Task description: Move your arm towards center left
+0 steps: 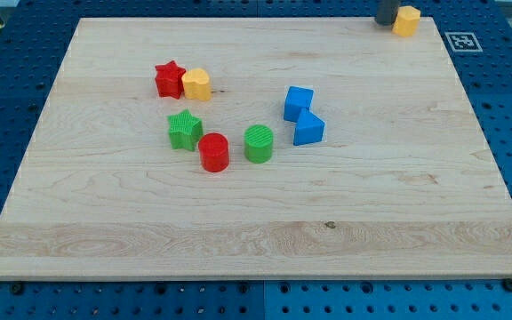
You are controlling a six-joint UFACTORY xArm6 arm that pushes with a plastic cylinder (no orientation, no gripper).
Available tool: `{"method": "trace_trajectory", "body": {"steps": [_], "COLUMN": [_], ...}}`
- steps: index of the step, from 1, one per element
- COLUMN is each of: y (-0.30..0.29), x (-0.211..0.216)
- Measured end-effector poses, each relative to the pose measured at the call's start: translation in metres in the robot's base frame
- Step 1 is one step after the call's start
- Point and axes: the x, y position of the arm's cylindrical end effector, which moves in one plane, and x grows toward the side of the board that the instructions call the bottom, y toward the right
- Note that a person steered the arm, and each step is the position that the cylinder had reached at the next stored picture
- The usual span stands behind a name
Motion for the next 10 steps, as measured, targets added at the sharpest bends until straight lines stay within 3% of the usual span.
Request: {"method": "trace_trajectory", "body": {"steps": [2,6,9,10], "y": [0.014,-0.207,-0.417,-0.436], "x": [0.000,0.039,0.049,0.101]}}
